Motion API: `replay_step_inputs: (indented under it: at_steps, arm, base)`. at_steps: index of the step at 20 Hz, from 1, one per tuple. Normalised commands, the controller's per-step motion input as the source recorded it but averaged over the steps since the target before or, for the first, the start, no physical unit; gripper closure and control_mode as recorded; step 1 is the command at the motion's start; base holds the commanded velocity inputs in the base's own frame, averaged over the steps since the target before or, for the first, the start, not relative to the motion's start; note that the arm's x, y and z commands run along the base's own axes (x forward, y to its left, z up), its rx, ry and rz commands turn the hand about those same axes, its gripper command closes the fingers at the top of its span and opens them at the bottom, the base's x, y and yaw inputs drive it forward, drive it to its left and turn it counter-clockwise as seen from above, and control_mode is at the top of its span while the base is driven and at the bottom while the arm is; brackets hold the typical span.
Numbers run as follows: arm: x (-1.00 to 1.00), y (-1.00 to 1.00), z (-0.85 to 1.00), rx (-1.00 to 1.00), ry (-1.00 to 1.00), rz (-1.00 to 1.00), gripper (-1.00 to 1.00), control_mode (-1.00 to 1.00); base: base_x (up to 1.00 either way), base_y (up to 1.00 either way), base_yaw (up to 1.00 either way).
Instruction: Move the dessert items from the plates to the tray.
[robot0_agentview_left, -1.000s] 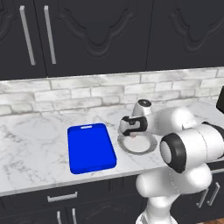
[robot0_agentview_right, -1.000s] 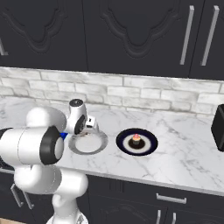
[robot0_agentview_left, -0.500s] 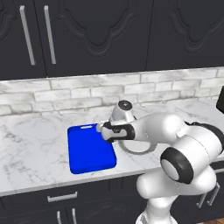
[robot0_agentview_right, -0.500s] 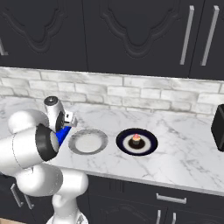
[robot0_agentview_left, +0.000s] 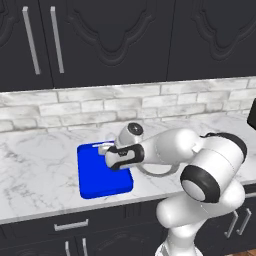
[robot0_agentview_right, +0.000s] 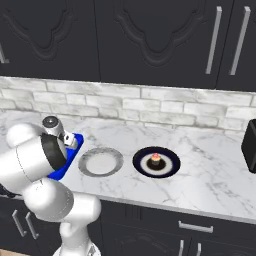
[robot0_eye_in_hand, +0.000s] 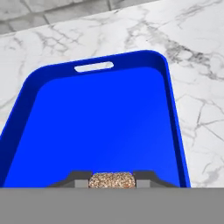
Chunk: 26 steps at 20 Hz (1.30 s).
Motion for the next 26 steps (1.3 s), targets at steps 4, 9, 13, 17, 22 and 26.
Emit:
replay_step_inputs:
  at_steps: [4,9,13,17,22,26]
  arm:
    - [0.0,0.0,0.23,0.0,0.0,0.0,-1.0,-1.0]
    - [0.01,-0.1,0.64,-0.09,0.04,-0.03,-1.0,-1.0]
    - [-0.08,-0.7,0.36,-0.23,0.11,-0.04,-1.0,-1.0]
    - [-0.15,-1.0,0.25,-0.19,0.05,-0.03,-1.0,-1.0]
    - [-0.08,-1.0,0.16,-0.15,0.06,-0.04,-1.0,-1.0]
    - [-0.06,-1.0,-0.01,-0.08,0.01,-0.01,-1.0,-1.0]
  base:
    - [0.0,0.0,0.0]
    - [0.0,0.0,0.0]
    - [0.0,0.0,0.0]
    - [0.0,0.0,0.0]
    - [0.0,0.0,0.0]
    - [0.0,0.0,0.0]
